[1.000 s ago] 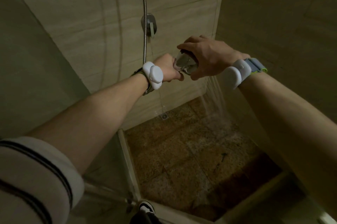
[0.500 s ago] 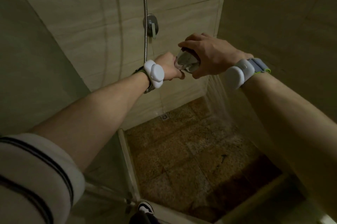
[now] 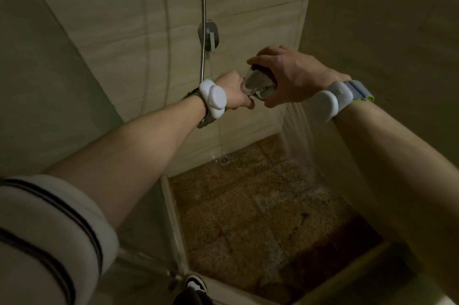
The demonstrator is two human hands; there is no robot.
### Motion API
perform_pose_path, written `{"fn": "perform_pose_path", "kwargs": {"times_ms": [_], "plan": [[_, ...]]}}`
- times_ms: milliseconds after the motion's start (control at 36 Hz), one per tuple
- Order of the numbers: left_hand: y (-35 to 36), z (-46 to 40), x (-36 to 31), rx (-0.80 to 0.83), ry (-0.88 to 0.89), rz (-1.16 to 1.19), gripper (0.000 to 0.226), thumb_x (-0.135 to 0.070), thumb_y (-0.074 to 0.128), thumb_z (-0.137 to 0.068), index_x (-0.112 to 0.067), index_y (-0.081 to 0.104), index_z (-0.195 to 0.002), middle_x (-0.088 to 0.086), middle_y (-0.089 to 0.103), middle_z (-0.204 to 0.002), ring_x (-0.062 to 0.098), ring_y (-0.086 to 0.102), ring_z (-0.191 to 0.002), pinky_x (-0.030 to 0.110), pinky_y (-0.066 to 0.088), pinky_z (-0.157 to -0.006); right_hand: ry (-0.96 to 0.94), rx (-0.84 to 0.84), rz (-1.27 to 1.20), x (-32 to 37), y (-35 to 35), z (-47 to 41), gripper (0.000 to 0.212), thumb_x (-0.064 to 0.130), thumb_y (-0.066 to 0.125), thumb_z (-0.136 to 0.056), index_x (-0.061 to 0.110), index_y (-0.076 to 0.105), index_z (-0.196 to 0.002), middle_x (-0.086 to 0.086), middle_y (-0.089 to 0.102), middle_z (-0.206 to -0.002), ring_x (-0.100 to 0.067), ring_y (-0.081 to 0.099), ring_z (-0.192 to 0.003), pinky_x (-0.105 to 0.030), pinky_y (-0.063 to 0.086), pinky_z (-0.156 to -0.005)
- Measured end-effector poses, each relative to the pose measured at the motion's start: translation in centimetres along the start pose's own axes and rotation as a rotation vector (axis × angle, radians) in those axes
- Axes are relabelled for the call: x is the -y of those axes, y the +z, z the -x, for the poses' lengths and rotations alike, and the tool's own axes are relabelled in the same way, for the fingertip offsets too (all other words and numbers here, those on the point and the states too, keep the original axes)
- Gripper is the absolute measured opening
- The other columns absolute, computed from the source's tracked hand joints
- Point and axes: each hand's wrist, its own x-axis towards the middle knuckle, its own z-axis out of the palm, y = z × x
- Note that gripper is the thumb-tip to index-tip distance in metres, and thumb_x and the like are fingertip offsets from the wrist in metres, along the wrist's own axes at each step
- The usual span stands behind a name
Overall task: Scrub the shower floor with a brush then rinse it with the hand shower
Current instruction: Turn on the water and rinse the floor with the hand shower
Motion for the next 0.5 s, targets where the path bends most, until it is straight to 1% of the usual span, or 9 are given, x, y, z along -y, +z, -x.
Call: {"fn": "perform_pose_path", "kwargs": {"times_ms": [83, 139, 194, 306, 361, 444, 500], "plan": [[-0.17, -0.07, -0.24, 0.021, -0.002, 0.002, 0.032, -0.031, 0.083, -0.071, -0.004, 0.072, -0.084, 0.009, 0.074, -0.077, 0.018, 0.066, -0.058, 0.031, 0.055, -0.058, 0.005, 0.015, -0.017, -0.11, -0.31, 0.06, 0.097, 0.043, 0.086, -0.070, 0.026, 0.039, -0.153, -0.001, 0.046, -0.145, -0.026, 0.046, -0.127, -0.050, 0.053, -0.094], [-0.27, -0.03, -0.39, 0.024, 0.006, -0.008, 0.028, -0.030, 0.082, -0.072, -0.007, 0.070, -0.083, 0.004, 0.070, -0.069, 0.017, 0.064, -0.056, 0.030, 0.052, -0.056, 0.010, 0.019, -0.026, -0.19, -0.49, 0.07, 0.096, 0.043, 0.086, -0.071, 0.027, 0.038, -0.153, 0.000, 0.044, -0.145, -0.026, 0.045, -0.128, -0.051, 0.053, -0.094], [-0.27, -0.09, -0.42, 0.009, 0.010, -0.008, 0.024, -0.029, 0.081, -0.073, -0.011, 0.069, -0.084, -0.001, 0.067, -0.067, 0.016, 0.063, -0.056, 0.026, 0.050, -0.055, 0.010, 0.016, -0.024, -0.29, -0.54, 0.05, 0.097, 0.043, 0.087, -0.071, 0.027, 0.038, -0.153, -0.001, 0.044, -0.146, -0.026, 0.045, -0.129, -0.052, 0.053, -0.094], [-0.17, -0.18, -0.45, -0.040, 0.025, -0.006, 0.025, -0.028, 0.080, -0.073, -0.008, 0.068, -0.084, 0.003, 0.067, -0.075, 0.022, 0.064, -0.066, 0.035, 0.055, -0.063, 0.003, -0.014, 0.000, -0.45, -0.47, -0.06, 0.097, 0.044, 0.087, -0.071, 0.027, 0.038, -0.153, -0.001, 0.043, -0.147, -0.026, 0.045, -0.127, -0.051, 0.055, -0.091], [-0.10, -0.16, -0.52, -0.065, 0.031, -0.017, 0.024, -0.027, 0.080, -0.074, -0.009, 0.067, -0.083, 0.005, 0.068, -0.078, 0.023, 0.064, -0.070, 0.033, 0.053, -0.063, -0.002, -0.029, 0.007, -0.52, -0.45, -0.10, 0.097, 0.044, 0.087, -0.070, 0.027, 0.039, -0.153, -0.001, 0.044, -0.146, -0.026, 0.046, -0.126, -0.052, 0.055, -0.090], [-0.05, -0.18, -0.50, -0.098, 0.037, -0.029, 0.025, -0.026, 0.079, -0.073, -0.007, 0.069, -0.087, 0.009, 0.072, -0.086, 0.026, 0.067, -0.078, 0.033, 0.054, -0.067, -0.009, -0.044, 0.006, -0.58, -0.43, -0.13, 0.097, 0.044, 0.087, -0.070, 0.026, 0.039, -0.153, -0.002, 0.044, -0.147, -0.027, 0.046, -0.125, -0.052, 0.055, -0.089], [-0.08, -0.20, -0.42, -0.114, 0.036, -0.034, 0.025, -0.026, 0.079, -0.072, -0.008, 0.069, -0.086, 0.010, 0.072, -0.087, 0.026, 0.068, -0.081, 0.033, 0.053, -0.067, -0.013, -0.055, 0.013, -0.58, -0.38, -0.13, 0.098, 0.045, 0.086, -0.070, 0.025, 0.038, -0.153, -0.002, 0.044, -0.147, -0.027, 0.047, -0.125, -0.051, 0.055, -0.089]]}}
